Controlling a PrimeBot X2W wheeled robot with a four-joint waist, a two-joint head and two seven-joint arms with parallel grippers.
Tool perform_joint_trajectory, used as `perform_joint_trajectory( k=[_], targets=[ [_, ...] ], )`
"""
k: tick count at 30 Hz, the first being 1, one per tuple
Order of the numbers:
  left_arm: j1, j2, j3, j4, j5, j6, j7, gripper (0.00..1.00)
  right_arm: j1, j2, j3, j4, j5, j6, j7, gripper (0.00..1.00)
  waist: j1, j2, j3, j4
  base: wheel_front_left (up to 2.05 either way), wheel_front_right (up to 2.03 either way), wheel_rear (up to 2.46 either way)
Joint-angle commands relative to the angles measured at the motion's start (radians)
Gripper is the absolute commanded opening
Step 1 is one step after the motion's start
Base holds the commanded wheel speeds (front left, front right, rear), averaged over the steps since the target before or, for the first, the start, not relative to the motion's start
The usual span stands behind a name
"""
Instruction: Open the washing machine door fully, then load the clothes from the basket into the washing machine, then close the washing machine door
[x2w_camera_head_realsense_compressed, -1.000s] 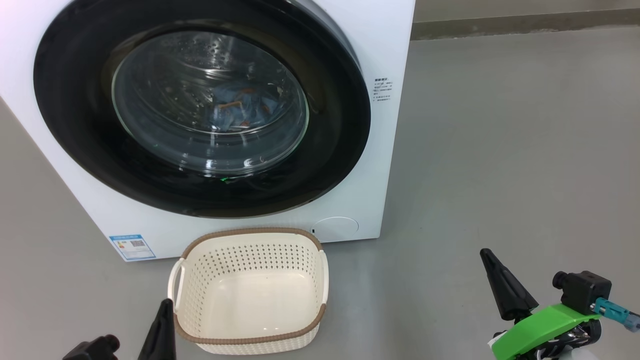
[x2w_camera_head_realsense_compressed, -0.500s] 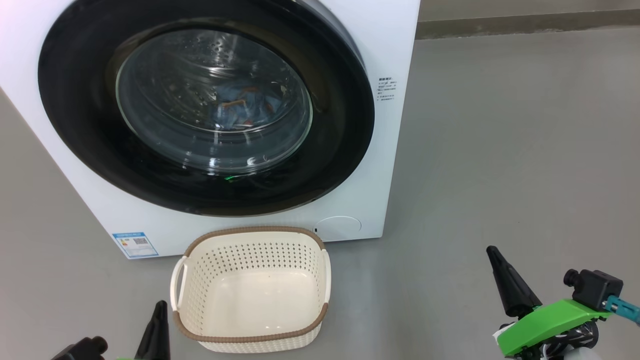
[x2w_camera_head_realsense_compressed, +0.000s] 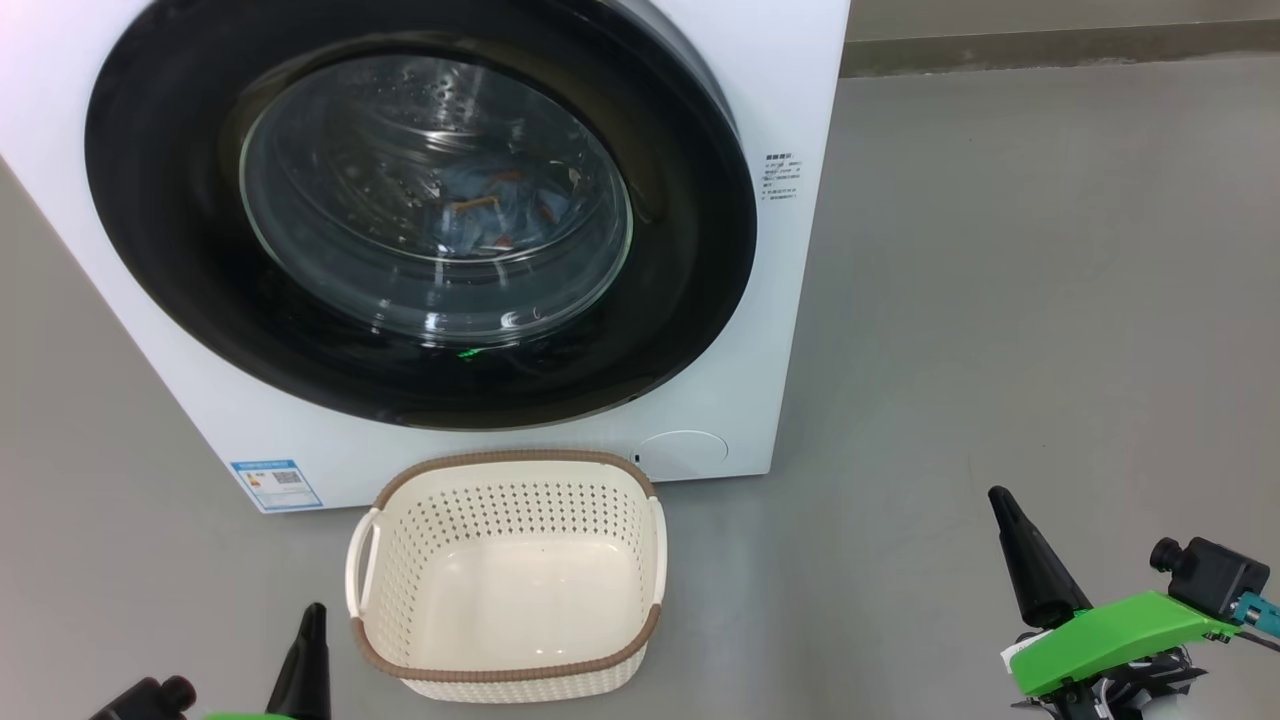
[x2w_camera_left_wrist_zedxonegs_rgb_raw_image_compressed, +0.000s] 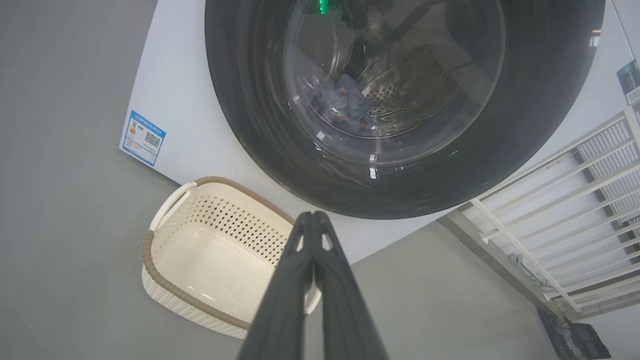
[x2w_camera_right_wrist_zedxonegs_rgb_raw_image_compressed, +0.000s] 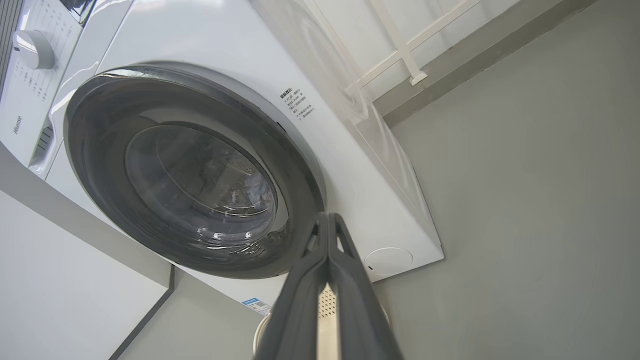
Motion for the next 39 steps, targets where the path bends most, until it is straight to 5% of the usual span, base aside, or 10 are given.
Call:
perform_joint_trajectory(
  k=[1,39],
  targets=[
    [-0.051,0.008,0.022,-0.017,-0.024,-0.008,0.006,0.0,-0.018,-0.003,-0.006,-0.029,0.032,0.0,0.008,0.0,-0.0001,0.0,0.0,0.001,0.0,0.0,0.0],
    [-0.087,0.007,0.084,-0.002,-0.362,-0.016,0.107,0.0,-0.008,0.06,-0.103,-0.04,0.35,-0.001,0.113,0.0,-0.0001,0.0,0.005,0.025,0.0,0.0,0.0]
  ],
)
